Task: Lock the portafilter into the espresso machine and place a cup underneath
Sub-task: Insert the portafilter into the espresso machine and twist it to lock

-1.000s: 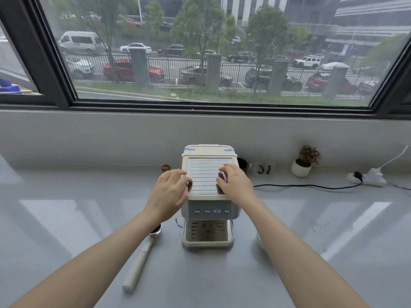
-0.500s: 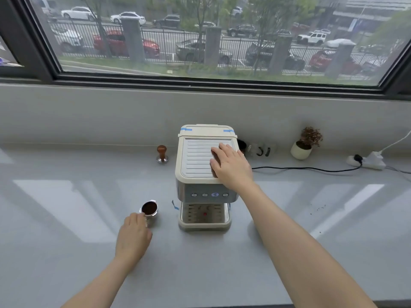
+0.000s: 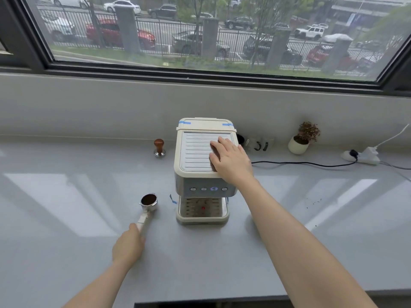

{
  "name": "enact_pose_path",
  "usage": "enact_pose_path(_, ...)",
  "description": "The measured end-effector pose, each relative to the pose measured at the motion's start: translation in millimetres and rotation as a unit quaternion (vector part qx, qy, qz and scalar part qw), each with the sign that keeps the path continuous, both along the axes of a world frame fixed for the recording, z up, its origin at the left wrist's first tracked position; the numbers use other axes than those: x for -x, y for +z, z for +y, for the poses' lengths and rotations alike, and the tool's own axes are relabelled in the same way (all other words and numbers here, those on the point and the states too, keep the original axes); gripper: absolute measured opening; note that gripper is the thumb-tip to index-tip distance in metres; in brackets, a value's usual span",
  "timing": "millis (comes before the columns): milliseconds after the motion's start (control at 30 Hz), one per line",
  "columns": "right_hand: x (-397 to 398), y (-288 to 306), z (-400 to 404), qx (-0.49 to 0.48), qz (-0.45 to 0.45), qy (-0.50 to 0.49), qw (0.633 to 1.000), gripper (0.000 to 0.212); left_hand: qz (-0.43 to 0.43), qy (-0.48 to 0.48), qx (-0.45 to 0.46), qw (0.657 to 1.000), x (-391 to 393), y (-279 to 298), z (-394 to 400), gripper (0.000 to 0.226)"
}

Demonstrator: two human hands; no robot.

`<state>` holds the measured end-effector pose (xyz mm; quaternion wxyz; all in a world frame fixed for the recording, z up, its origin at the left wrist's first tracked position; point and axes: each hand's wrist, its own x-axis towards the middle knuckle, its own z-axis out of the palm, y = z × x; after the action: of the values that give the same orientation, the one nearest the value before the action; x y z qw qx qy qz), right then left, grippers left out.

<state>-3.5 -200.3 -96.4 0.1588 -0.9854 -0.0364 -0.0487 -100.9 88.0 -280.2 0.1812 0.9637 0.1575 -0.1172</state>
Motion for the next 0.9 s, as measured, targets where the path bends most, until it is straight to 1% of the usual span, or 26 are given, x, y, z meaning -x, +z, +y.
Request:
enact_pose_path(133, 0, 1, 1, -0.004, 0.007, -0.006, 1.000, 0.047, -0.042, 0.016, 0.023, 0.999, 2, 10, -7, 0.011)
enact_pose_path(300, 2, 3, 1, -0.008, 0.010, -0.008, 1.000, 0.048, -0.082, 0.004, 0.040, 0.996, 6, 25, -24, 0.012)
enact_pose_path(467, 4, 3, 1, -0.008, 0.016, -0.008, 1.000, 0.048, -0.110, -0.046, 0.010, 0.993, 6, 43, -45, 0.013)
enact_pose_path(600, 4, 2, 1, -0.013, 0.012, -0.008, 1.000, 0.048, -0.134, -0.076, 0.016, 0.988, -1, 58, -64, 0.010)
enact_pose_path(700, 4, 2, 2, -0.016, 0.014, -0.008, 1.000, 0.048, -0.138, -0.090, 0.035, 0.986, -6, 67, -74, 0.012)
enact_pose_path(900, 4, 2, 1, -0.018, 0.013, -0.009, 1.000, 0.048, -0.118, -0.094, 0.058, 0.987, -18, 76, -84, 0.025)
